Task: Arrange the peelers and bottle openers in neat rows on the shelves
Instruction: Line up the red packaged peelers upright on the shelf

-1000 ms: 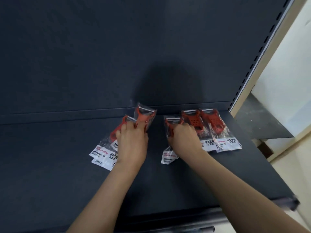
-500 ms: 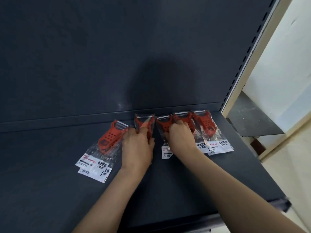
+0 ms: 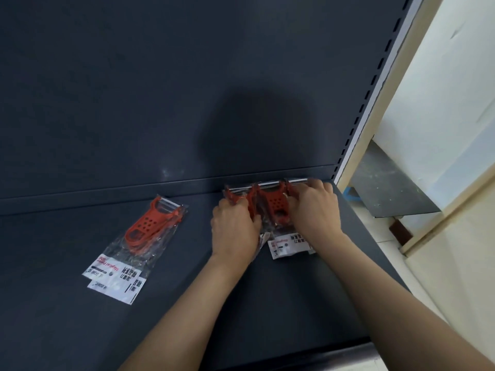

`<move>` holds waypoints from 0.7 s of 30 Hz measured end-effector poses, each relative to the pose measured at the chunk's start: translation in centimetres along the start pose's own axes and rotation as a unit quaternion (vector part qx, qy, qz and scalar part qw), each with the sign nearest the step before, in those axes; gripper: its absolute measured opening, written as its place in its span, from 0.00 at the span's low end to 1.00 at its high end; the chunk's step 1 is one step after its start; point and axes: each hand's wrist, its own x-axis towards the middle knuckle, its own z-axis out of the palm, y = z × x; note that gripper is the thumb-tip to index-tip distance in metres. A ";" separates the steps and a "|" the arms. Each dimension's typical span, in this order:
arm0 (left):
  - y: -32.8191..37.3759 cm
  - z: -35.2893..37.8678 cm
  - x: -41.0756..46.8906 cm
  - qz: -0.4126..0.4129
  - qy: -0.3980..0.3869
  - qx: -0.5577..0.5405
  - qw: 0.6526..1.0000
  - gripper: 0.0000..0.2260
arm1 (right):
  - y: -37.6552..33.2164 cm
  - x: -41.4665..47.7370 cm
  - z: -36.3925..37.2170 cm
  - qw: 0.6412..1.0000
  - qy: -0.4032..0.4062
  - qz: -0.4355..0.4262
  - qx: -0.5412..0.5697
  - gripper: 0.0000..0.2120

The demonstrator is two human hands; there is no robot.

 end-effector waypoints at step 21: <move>-10.1 -6.7 -1.6 -0.187 0.037 0.139 0.972 0.19 | -9.5 -1.3 1.2 0.977 -0.075 -0.184 0.079 0.12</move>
